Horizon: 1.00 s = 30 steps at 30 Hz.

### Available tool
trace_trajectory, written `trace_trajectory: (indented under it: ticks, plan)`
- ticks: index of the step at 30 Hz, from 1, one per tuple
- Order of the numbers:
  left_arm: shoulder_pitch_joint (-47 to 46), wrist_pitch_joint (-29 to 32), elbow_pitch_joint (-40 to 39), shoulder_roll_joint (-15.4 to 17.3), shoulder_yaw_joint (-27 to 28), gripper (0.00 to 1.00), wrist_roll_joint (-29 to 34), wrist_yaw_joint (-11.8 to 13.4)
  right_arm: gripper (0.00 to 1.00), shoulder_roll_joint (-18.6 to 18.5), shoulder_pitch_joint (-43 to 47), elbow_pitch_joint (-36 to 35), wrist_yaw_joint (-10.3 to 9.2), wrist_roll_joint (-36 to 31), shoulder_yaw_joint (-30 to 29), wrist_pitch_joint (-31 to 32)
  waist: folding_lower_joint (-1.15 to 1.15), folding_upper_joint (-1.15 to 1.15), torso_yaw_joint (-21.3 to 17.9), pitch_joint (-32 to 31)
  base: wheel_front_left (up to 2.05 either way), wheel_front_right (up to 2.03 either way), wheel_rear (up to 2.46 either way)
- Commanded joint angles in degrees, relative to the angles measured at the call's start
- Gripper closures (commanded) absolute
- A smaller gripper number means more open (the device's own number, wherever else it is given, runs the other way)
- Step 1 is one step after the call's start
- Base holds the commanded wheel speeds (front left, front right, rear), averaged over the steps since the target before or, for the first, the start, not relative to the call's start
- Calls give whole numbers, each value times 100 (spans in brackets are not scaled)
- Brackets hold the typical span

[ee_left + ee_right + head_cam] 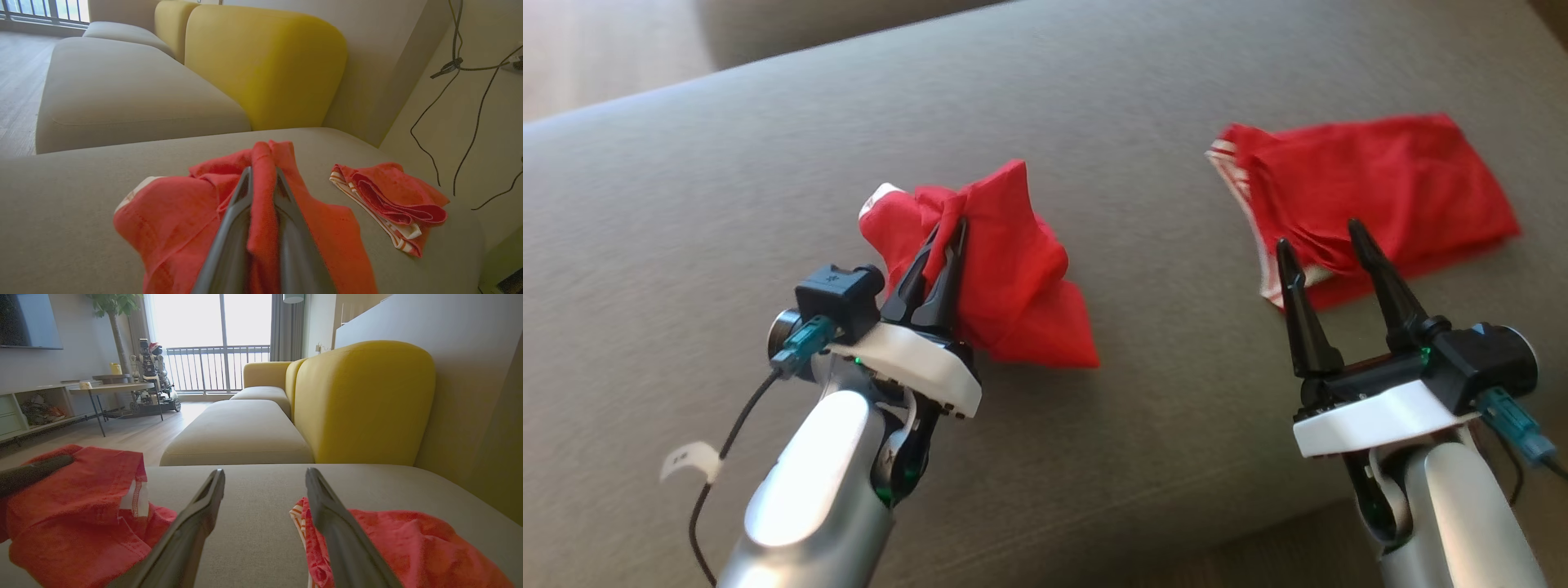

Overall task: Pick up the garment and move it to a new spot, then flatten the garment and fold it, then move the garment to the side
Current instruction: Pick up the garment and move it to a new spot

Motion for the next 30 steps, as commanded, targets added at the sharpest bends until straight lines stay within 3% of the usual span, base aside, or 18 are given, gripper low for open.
trace_trajectory:
  ticks: [1, 3, 4, 5, 6, 12, 26, 30]
  plan:
    - [-411, -96, -62, 4, 141, 100, 53, 20, 0, 12, -124, -226, -2, 46, 152, -47, 0, 0, -355, 209, 0, 0, 0]
    - [-524, -139, 167, -16, 111, 100, 74, 26, 0, 12, -132, -225, -2, 64, 193, -50, 0, 0, -477, 255, 0, 0, 0]
    - [-567, -152, 281, -23, 98, 74, 82, 34, 0, 12, -130, -225, -2, 73, 206, -51, 0, 0, -512, 267, 0, 0, 0]
    - [-610, -162, 396, -29, 77, 25, 118, 52, 0, 12, -126, -224, -2, 79, 218, -52, 0, 0, -534, 273, 0, 0, 0]
    - [-641, -169, 513, -33, 66, 0, 136, 64, 0, 12, -122, -221, -2, 83, 222, -53, 0, 0, -547, 273, 0, 0, 0]
    - [-667, -184, 629, -47, 220, 0, 164, 83, 0, 12, -84, -226, -2, 61, 122, -56, 0, 0, -343, 195, 0, 0, 0]
    - [401, -186, -714, 177, 1059, 0, 644, 128, 0, 13, 144, -246, -2, -123, -110, -52, 0, 0, 959, -200, 0, 0, 0]
    - [987, -186, -1035, 102, 1348, 0, 458, 102, 0, 13, 278, -228, -2, -149, -177, -42, 0, 0, 1229, -324, 0, 0, 0]
